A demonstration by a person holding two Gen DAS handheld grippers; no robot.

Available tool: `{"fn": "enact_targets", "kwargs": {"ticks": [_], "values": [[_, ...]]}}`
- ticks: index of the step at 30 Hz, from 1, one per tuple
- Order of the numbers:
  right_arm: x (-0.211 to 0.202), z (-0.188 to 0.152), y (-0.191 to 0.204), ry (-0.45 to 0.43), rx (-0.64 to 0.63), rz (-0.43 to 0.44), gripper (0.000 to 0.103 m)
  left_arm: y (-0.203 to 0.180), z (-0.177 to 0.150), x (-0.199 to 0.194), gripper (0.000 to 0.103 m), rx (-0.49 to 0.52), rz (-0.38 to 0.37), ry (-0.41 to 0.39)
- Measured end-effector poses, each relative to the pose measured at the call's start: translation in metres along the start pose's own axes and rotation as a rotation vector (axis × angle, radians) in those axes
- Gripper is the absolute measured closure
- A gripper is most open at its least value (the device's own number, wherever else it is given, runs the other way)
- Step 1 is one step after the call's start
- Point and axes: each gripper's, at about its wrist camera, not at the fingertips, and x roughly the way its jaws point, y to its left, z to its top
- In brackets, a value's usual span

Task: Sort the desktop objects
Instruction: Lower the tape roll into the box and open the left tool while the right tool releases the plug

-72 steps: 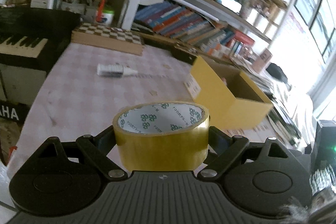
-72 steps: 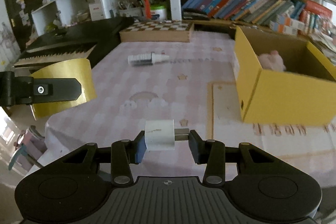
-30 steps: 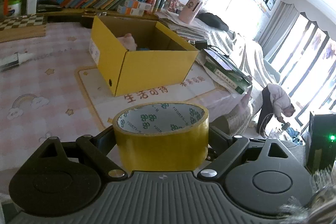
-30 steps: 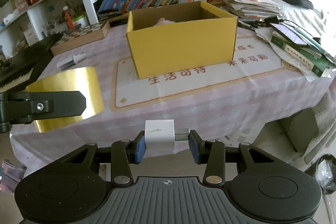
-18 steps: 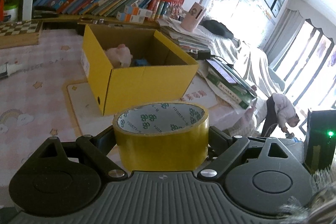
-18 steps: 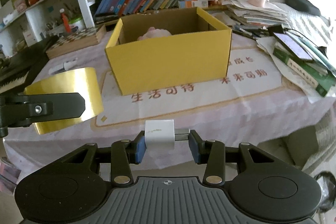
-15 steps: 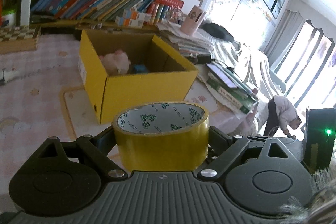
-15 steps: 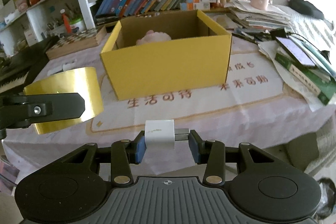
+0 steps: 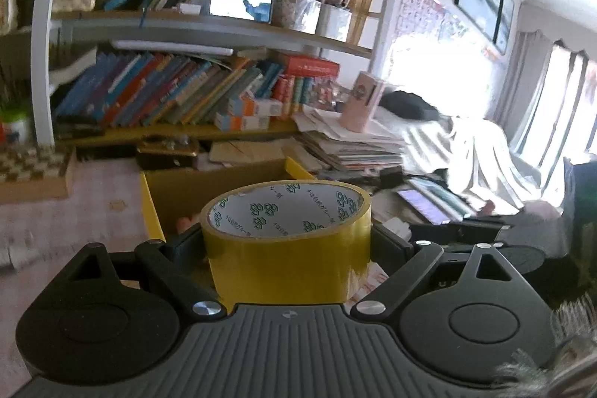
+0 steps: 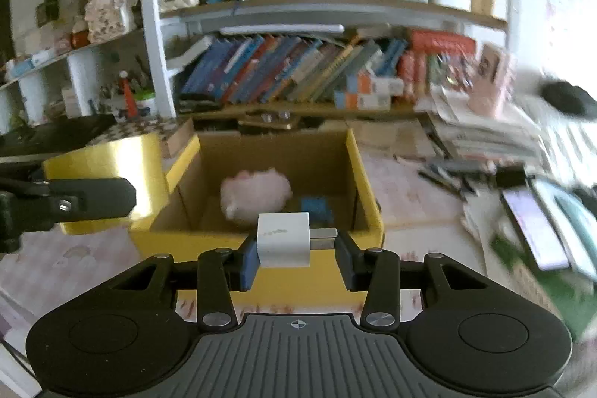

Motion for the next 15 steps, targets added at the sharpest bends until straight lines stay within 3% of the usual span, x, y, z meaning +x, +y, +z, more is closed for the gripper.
{"fn": "enact_targets", "kwargs": {"ticks": [8,15], "values": [[0.059,0.032,-0.005,0.027,-0.290,0.085,0.061,-0.005,0.014,0.064,0.012,0.136,0.073,0.069],[0.122,0.037,0.007,0.153,-0.598,0.145,0.061,0.007,0.015,0.116,0.012,0.178,0.128,0.184]]}}
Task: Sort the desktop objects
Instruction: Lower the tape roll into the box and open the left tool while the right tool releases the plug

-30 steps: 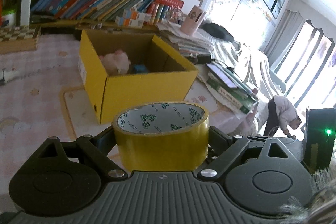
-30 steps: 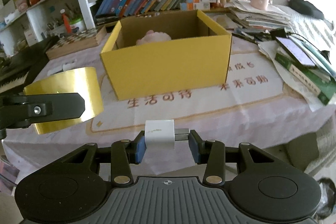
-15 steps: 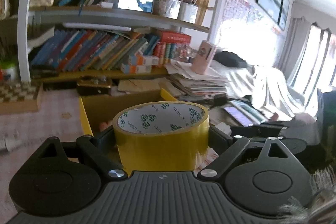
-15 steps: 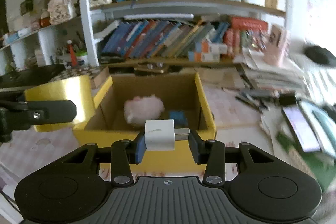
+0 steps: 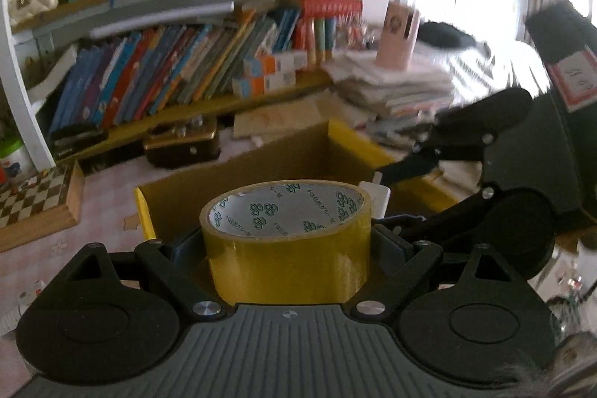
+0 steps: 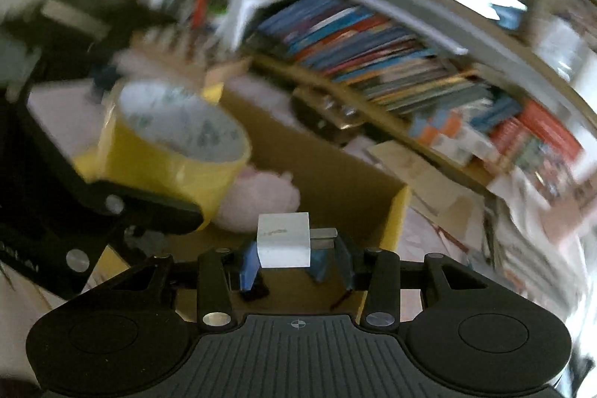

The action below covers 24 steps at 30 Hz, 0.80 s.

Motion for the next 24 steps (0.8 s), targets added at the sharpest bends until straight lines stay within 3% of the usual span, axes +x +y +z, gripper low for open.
{"fn": "enact_targets", "kwargs": {"ticks": [4,11,18,24], "values": [[0.030,0.002,0.010,0.079,-0.164,0.045,0.061,-0.001,-0.002,0.023,0.012,0.034,0.008,0.074],[0.067,0.004,0.010,0.196,-0.248,0.123,0.061,0.005,-0.013,0.050,0.012,0.035,-0.019,0.192],[0.090,0.003,0.007,0.276,-0.237,0.179,0.061,0.007,-0.015,0.053,0.012,0.007,-0.037,0.195],[0.088,0.003,0.007,0.264,-0.230,0.172,0.060,0.006,-0.015,0.053,0.008,0.000,-0.022,0.182]]}}
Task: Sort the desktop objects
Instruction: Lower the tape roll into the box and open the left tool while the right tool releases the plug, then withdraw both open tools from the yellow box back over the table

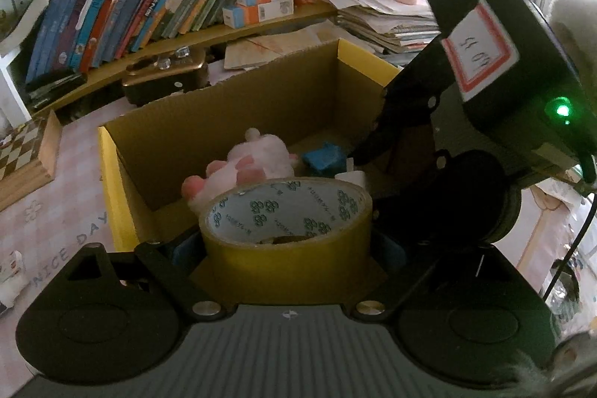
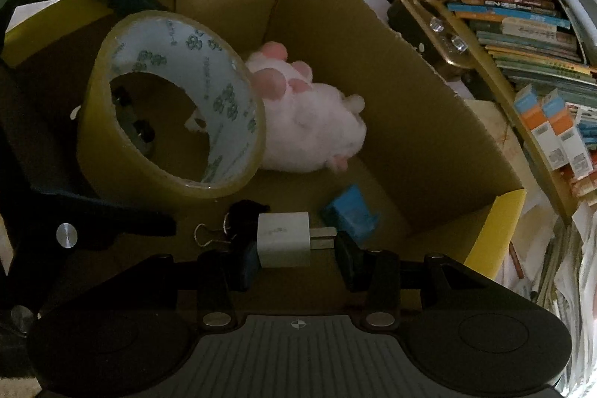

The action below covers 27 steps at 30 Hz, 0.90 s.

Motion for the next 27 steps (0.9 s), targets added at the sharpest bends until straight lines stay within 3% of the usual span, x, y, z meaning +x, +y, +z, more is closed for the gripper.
{"fn": "enact_targets", "kwargs": {"ticks": [4,8,17,22,27], "values": [[-0.012,-0.001,-0.002,-0.050,0.038,-0.029,0.049,-0.002,-0.001,-0.013,0.005,-0.017,0.006,-0.055],[-0.044,-0.006,-0.013,-0.161,0.180,-0.042,0.043,0.004,0.000,-0.044,0.002,-0.090,0.017,-0.163],[-0.115,-0.029,-0.008,-0.434,0.386,-0.165,0.041,0.019,-0.010,-0.116,0.000,-0.249,0.130,-0.371],[-0.139,-0.050,0.007,-0.521,0.530,-0.242,0.035,0.019,-0.030,-0.142,0.000,-0.306,0.204,-0.412],[-0.145,-0.070,0.023,-0.529,0.723,-0.290,0.034,0.019,-0.057,-0.158,0.000,-0.341,0.256,-0.411]]}}
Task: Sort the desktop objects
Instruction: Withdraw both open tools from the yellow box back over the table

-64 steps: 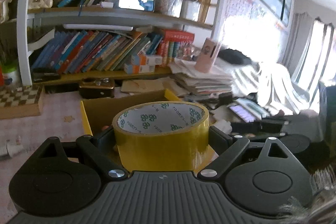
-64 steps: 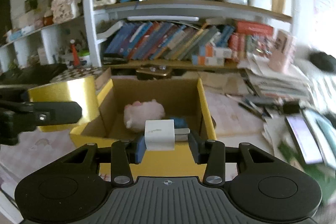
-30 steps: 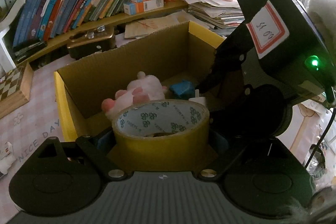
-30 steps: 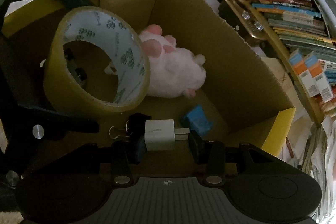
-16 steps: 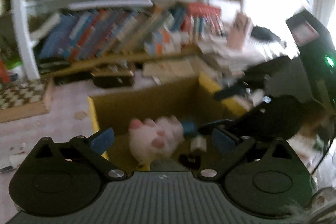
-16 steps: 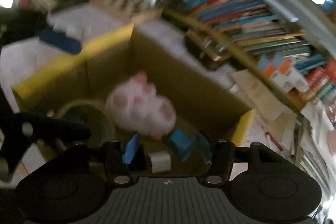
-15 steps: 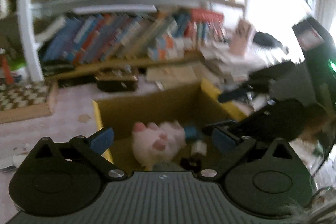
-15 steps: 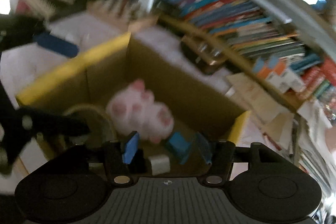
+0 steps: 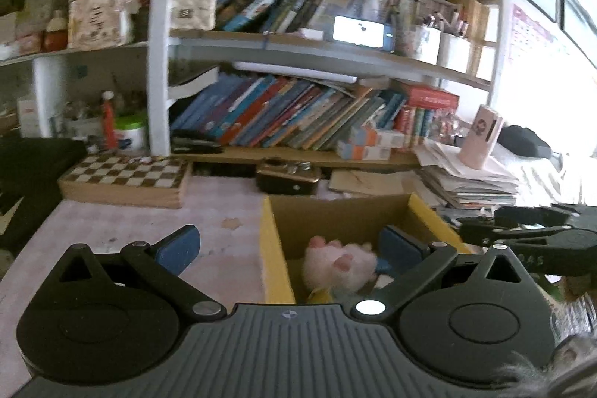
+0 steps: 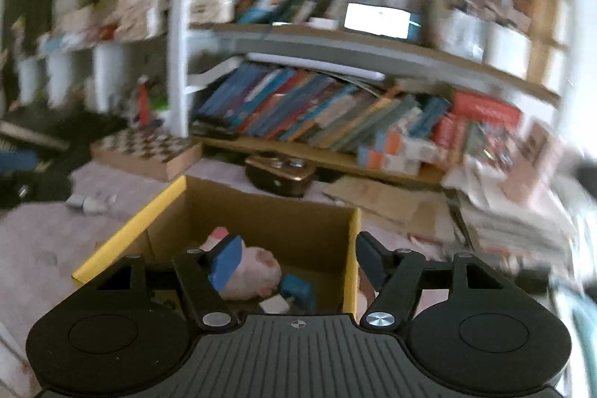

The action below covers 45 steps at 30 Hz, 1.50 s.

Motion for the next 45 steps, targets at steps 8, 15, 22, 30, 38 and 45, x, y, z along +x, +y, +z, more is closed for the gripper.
{"fn": "enact_targets", "kwargs": {"ticks": [8,15,22,30,38,45], "values": [[-0.029,-0.039,0.017,0.044,0.181,-0.100,0.034,0.020,-0.030,-0.026,0.000,-0.044,0.060,0.020],[-0.049,-0.065,0.055,0.089,0.208,-0.120,0.034,0.038,-0.047,-0.047,0.000,-0.021,0.051,0.040],[-0.063,-0.081,0.097,0.144,0.226,-0.130,0.034,0.058,-0.068,-0.066,0.000,0.005,0.018,0.103],[-0.074,-0.093,0.144,0.195,0.225,-0.108,0.030,0.077,-0.084,-0.080,0.000,0.042,-0.038,0.176],[-0.083,-0.098,0.175,0.207,0.235,-0.127,0.028,0.105,-0.090,-0.093,0.000,0.046,-0.055,0.192],[-0.089,-0.104,0.201,0.220,0.245,-0.138,0.027,0.126,-0.096,-0.103,0.000,0.062,-0.074,0.207]]}}
